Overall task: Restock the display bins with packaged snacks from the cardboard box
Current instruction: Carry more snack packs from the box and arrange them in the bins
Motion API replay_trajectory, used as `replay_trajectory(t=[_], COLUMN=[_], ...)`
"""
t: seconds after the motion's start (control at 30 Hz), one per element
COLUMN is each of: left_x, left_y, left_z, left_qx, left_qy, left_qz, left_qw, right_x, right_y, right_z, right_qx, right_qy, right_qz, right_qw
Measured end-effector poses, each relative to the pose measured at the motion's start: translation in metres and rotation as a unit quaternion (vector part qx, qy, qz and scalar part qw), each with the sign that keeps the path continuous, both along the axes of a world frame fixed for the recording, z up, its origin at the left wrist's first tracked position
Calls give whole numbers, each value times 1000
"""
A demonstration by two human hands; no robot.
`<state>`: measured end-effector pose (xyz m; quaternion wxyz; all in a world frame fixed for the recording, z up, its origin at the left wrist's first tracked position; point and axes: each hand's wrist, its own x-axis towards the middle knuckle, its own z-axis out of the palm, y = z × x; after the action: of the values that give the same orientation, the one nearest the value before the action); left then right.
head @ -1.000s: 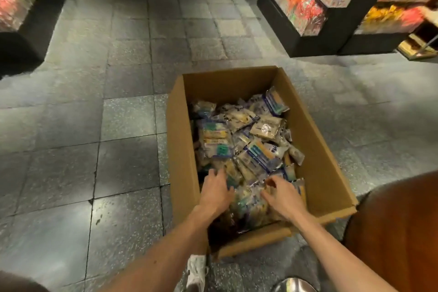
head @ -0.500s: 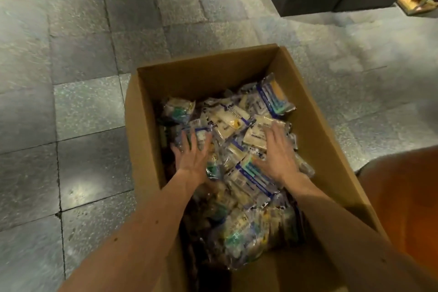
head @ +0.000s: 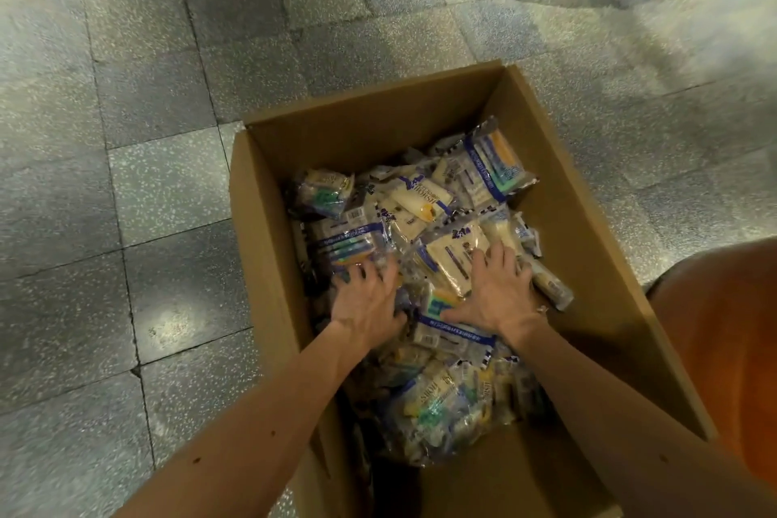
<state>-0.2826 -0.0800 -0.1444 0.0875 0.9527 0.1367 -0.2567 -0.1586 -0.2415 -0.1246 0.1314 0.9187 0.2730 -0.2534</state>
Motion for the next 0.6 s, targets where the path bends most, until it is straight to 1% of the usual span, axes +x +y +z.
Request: replay_trajectory(t=[0.1,0.17,0.23,0.3,0.37,0.47,0.53,0.6], left_x=[1,2,5,6,6,2,3,4], left_y=[4,7,10,12,14,19,24,30], left_z=[3,1,-1,-1,0,3,8,14], left_qx=[-19,-5,18,23,4,-22,-53,-87], left_qy=[-39,-63,-69,-52,-44,-79,-82,-80], left_qz=[26,30,20,11,19,69,99,133], left_qw=[999,998,997,998,999,994,990,984], right_x=[-9,-15,-21,-25,-28,-35,-45,-57], right_y=[-3,-3,-5,-8,-11,-17,-24,-34], right_z=[-5,-4,-2,0,-1,-2,-5,-10], right_qx=[29,35,49,73,98,129,118,78], right_qy=[32,52,54,57,58,76,92,86], right_qz=[-36,-62,-83,-110,-124,-148,-135,-88], right_qw=[998,996,994,990,986,978,979,989])
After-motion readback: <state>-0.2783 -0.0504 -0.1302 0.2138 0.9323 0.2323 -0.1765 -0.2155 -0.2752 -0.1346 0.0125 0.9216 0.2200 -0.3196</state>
